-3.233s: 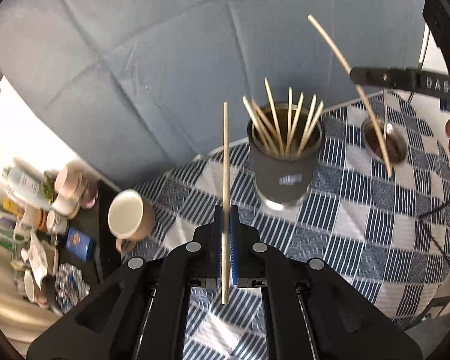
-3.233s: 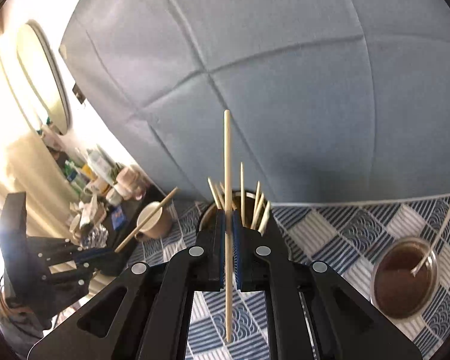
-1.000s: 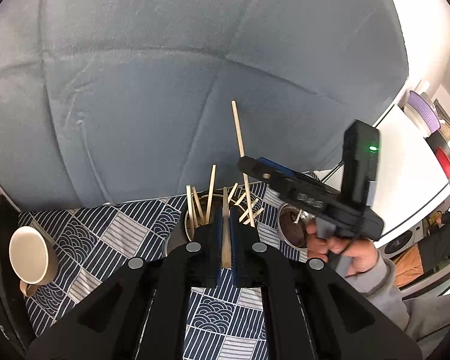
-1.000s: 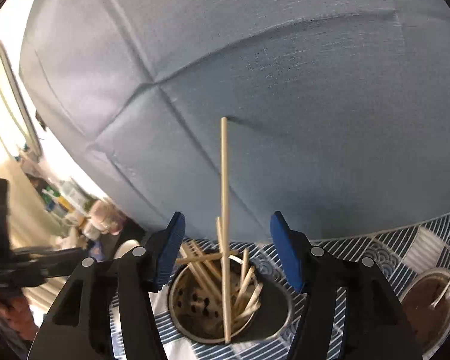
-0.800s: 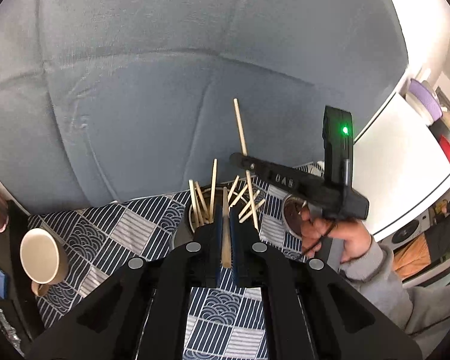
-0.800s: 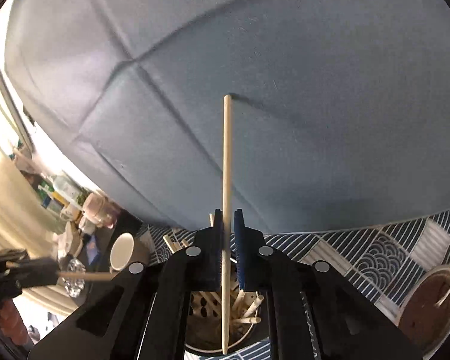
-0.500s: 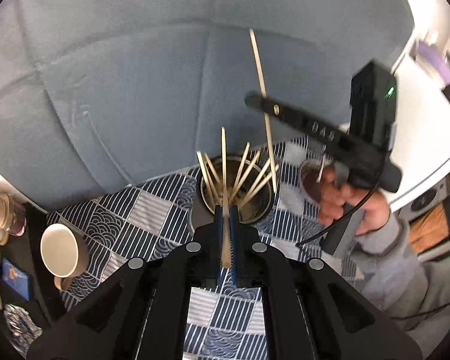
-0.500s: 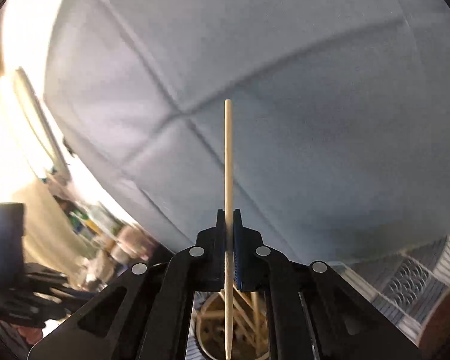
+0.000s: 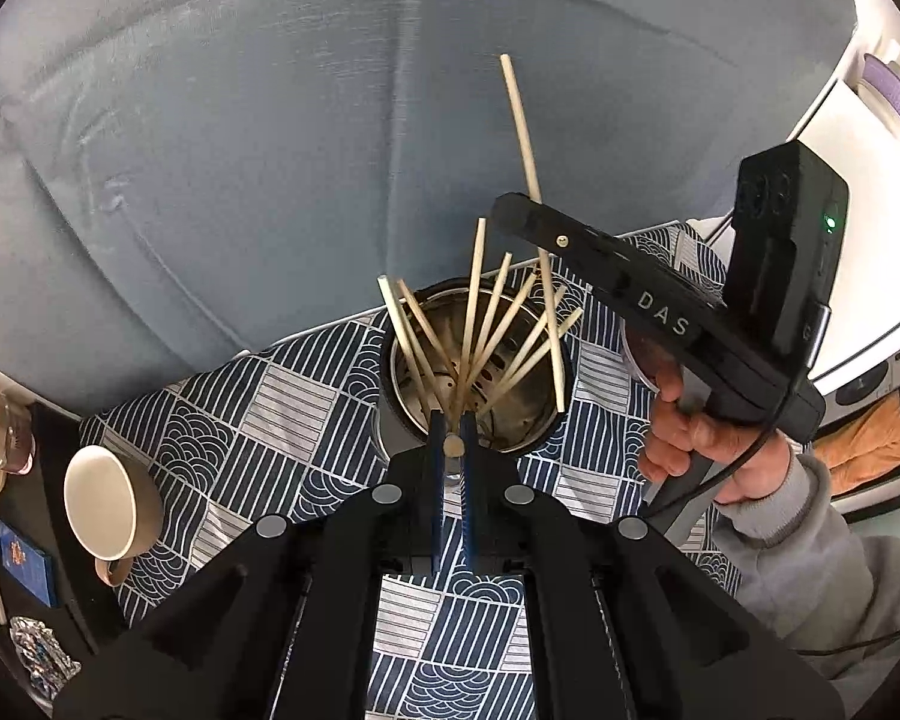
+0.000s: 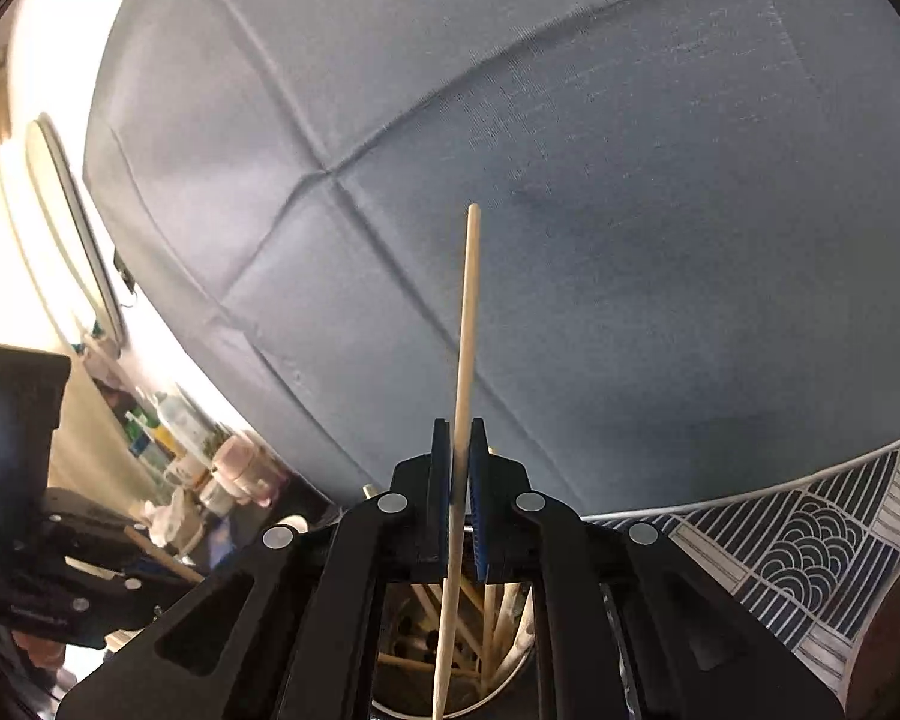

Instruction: Organize utensils

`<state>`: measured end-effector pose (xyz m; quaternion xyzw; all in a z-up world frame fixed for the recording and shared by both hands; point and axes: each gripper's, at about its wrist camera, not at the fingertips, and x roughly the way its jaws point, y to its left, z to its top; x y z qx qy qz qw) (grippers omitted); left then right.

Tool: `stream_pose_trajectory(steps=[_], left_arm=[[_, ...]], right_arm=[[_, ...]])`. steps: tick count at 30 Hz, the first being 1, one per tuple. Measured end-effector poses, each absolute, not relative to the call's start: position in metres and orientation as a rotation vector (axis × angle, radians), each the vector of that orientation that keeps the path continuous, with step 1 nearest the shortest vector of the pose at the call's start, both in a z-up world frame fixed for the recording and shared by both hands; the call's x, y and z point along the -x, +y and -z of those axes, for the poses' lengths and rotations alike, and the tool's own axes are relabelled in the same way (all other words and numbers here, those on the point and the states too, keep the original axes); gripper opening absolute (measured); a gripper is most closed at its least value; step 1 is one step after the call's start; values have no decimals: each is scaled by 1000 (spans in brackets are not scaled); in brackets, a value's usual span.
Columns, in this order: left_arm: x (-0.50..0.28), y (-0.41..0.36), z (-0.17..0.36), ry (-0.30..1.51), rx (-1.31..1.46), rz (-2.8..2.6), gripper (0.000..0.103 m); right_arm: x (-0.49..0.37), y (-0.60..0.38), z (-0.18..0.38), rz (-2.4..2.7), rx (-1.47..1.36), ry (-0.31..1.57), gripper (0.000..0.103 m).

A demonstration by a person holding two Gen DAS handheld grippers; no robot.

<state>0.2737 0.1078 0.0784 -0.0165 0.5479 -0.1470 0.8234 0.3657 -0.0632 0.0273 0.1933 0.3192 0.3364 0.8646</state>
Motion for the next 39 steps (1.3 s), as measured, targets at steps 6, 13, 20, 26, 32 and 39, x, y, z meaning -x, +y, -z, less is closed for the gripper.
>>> stream_pose_trajectory(steps=[6,13,20,26,32,39], left_arm=[[-277,110,-76,1178,46,299,5],[-275,116,-71,1151,44,262,42],[-264,122,-73,1094,72,184,75],[-249,132,-77,1063,70,121,89],[-226,141,-89,993,41,53,97],[-190,139,-96,954,-11,1,97]], right_arm=[[-360,-57,-25,-670,-403,563,6],[-340,-56,-14,-637,-317,637,18],[-300,-61,-35,-631,-164,609,54],[-274,-56,-56,-596,-66,584,79],[-256,-62,-74,-523,6,595,87],[-234,-68,-79,-493,8,682,94]])
